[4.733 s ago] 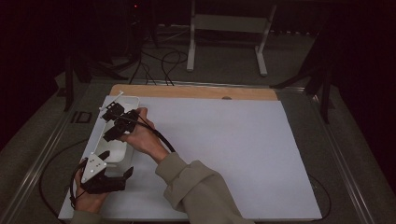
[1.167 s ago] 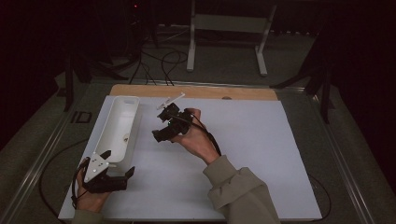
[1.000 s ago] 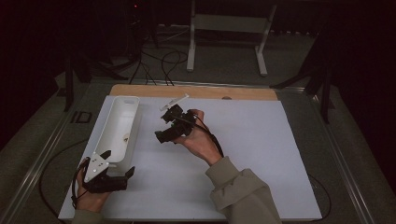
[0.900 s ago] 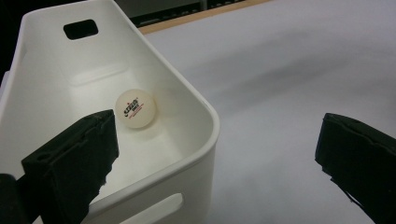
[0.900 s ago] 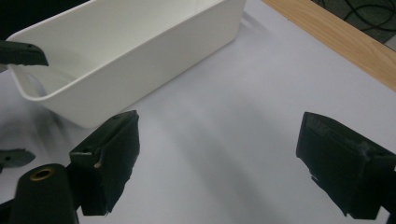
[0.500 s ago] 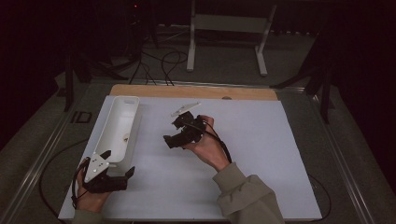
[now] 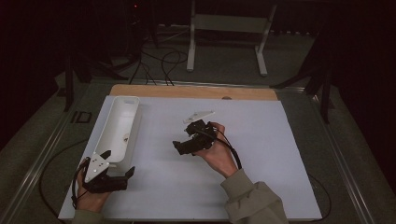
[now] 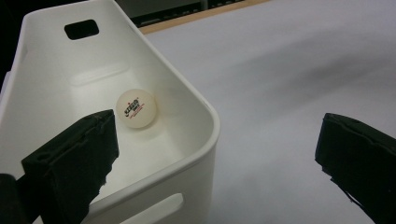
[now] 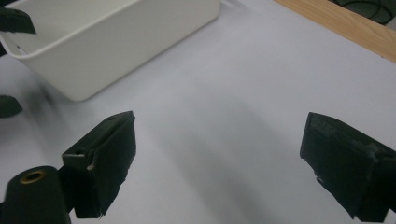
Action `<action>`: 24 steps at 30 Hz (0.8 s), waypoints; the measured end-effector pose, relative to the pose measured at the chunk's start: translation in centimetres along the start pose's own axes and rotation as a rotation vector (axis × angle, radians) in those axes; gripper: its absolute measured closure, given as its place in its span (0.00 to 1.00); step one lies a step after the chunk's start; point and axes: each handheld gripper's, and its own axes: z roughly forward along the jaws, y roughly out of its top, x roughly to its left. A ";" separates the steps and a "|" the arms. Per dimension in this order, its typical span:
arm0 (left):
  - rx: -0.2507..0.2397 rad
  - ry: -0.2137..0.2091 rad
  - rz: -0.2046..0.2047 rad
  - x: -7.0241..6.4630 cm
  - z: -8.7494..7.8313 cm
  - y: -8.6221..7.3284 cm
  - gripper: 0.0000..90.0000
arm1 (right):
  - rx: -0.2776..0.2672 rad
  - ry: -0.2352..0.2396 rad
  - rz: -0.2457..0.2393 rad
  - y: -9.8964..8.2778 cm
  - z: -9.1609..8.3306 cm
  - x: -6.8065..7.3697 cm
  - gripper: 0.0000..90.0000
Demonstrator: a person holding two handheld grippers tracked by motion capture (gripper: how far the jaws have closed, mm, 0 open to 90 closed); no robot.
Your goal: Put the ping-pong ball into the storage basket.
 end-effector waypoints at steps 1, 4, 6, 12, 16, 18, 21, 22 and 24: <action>0.000 0.000 0.000 0.0 0.0 0.0 0.00 | -0.002 -0.001 0.004 -0.2 -0.1 -0.1 0.11; -0.001 0.001 -0.001 0.0 0.0 0.0 0.00 | 0.000 -0.009 0.011 -1.1 -0.4 -0.6 0.11; -0.001 0.001 -0.001 0.0 0.0 0.0 0.00 | -0.006 -0.011 0.021 -1.8 -0.6 -0.9 0.10; -0.002 -0.003 -0.004 0.0 0.0 0.0 0.00 | -0.024 -0.027 0.047 -3.8 -1.1 -1.8 0.10; -0.004 -0.004 -0.008 0.0 0.0 0.0 0.00 | -0.038 -0.044 0.051 -5.2 -1.6 -2.3 0.10; -0.004 -0.003 -0.008 0.0 0.0 0.0 0.00 | -0.049 -0.049 0.054 -5.9 -2.0 -2.5 0.10; -0.004 -0.004 -0.009 0.1 0.0 0.0 0.00 | -0.069 -0.063 0.055 -6.8 -2.8 -2.8 0.10; -0.004 -0.004 -0.010 0.1 0.0 0.0 0.00 | -0.075 -0.066 0.054 -7.1 -3.0 -2.9 0.10; -0.006 -0.010 -0.016 0.1 0.0 0.1 0.00 | -0.083 -0.064 0.056 -7.7 -3.5 -3.1 0.10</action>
